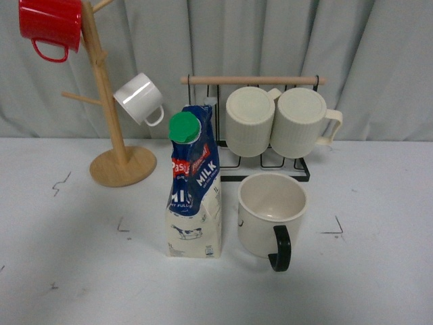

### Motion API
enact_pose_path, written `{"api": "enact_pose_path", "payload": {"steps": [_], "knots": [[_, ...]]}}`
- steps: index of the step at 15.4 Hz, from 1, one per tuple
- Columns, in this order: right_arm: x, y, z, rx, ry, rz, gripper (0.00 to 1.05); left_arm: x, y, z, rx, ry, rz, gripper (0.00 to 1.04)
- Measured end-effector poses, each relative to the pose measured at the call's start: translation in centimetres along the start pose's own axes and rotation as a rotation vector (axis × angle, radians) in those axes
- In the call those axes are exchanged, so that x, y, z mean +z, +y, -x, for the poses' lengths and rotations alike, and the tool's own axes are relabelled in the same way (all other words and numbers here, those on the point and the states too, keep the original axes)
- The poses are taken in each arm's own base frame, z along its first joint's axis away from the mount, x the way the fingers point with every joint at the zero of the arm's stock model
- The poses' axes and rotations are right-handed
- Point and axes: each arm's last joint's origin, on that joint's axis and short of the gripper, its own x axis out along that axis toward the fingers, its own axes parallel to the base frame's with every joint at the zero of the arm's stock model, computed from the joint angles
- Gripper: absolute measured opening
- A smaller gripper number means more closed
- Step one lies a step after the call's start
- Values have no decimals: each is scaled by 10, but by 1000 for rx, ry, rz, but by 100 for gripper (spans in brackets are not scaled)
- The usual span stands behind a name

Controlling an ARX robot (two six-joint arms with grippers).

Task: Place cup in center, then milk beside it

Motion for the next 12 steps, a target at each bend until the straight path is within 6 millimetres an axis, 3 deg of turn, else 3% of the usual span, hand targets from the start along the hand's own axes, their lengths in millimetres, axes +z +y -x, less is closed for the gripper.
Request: {"api": "enact_pose_path", "payload": {"steps": [1,2,5,12], "knots": [[0,0,0,0,0,0,98,-7,8,6,-4,-4,-1,8],[0,0,0,-1,0,0,98,-15,11,11,16,3,-1,2],[0,0,0,0,0,0,98,-37,10,31,-3,4,-1,2],[0,0,0,0,0,0,98,-52,10,49,-3,4,-1,2]]}}
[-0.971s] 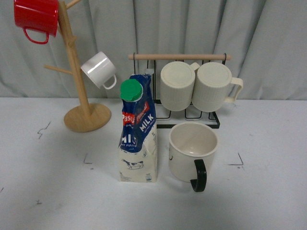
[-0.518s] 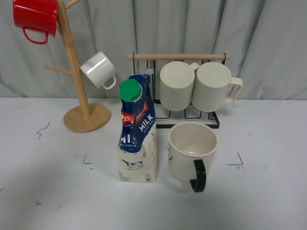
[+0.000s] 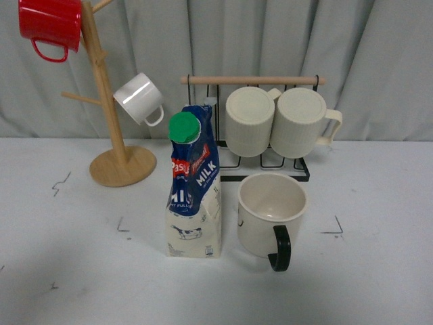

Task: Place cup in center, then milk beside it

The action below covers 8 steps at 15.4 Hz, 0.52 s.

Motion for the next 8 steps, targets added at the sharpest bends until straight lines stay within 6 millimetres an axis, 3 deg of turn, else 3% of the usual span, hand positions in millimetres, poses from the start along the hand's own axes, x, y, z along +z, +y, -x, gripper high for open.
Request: {"api": "enact_pose_path", "payload": {"steps": [8], "knots": [[0,0,0,0,0,0,98,-7,0,12,0,-15,0,2]]}}
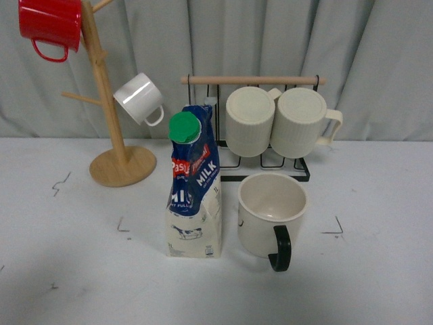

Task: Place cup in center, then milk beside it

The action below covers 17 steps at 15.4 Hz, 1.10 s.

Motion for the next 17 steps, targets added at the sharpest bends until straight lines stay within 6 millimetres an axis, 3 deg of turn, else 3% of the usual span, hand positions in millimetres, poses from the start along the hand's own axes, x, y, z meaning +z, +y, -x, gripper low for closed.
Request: {"api": "enact_pose_path", "payload": {"steps": [9,10,12,13,15,17], "knots": [[0,0,0,0,0,0,98,-3,0,14,0,11,0,2],[0,0,0,0,-1,0,98,-3,0,14,1,8,0,8],[0,0,0,0,0,0,98,-3,0,14,0,7,0,35],[0,0,0,0,0,0,98,-3,0,14,0,7,0,52],[0,0,0,0,0,0,98,-3,0,14,1,7,-1,98],[0,0,0,0,0,0,98,-3,0,14,1,7,-1,98]]}}
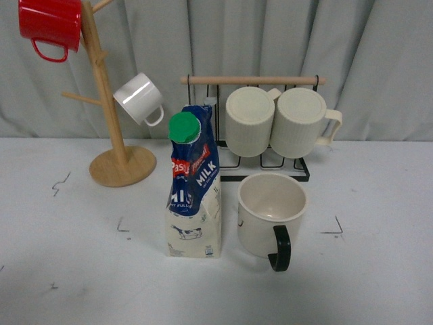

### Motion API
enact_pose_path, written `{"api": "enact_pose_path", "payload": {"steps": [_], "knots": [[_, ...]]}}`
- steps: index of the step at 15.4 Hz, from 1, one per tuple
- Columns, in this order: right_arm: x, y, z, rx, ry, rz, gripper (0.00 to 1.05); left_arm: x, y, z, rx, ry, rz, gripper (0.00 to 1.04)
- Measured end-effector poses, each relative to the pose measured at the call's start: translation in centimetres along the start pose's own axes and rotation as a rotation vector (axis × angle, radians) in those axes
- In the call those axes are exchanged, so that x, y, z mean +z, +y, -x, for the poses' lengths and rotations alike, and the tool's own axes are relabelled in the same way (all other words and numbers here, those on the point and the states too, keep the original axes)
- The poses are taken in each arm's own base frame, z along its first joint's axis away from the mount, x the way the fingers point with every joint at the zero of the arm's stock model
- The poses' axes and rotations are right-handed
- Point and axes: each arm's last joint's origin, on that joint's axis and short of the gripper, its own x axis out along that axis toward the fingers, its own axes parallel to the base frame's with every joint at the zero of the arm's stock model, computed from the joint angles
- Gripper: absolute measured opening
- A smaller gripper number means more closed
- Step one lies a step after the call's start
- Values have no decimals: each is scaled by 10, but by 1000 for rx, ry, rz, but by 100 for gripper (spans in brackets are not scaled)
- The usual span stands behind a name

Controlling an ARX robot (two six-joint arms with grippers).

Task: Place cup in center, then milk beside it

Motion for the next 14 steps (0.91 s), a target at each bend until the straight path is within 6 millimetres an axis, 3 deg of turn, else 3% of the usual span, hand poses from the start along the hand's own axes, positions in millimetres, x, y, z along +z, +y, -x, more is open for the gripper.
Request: {"api": "enact_pose_path", "payload": {"steps": [14], "knots": [[0,0,0,0,0,0,98,0,0,0,0,0,0,98]]}}
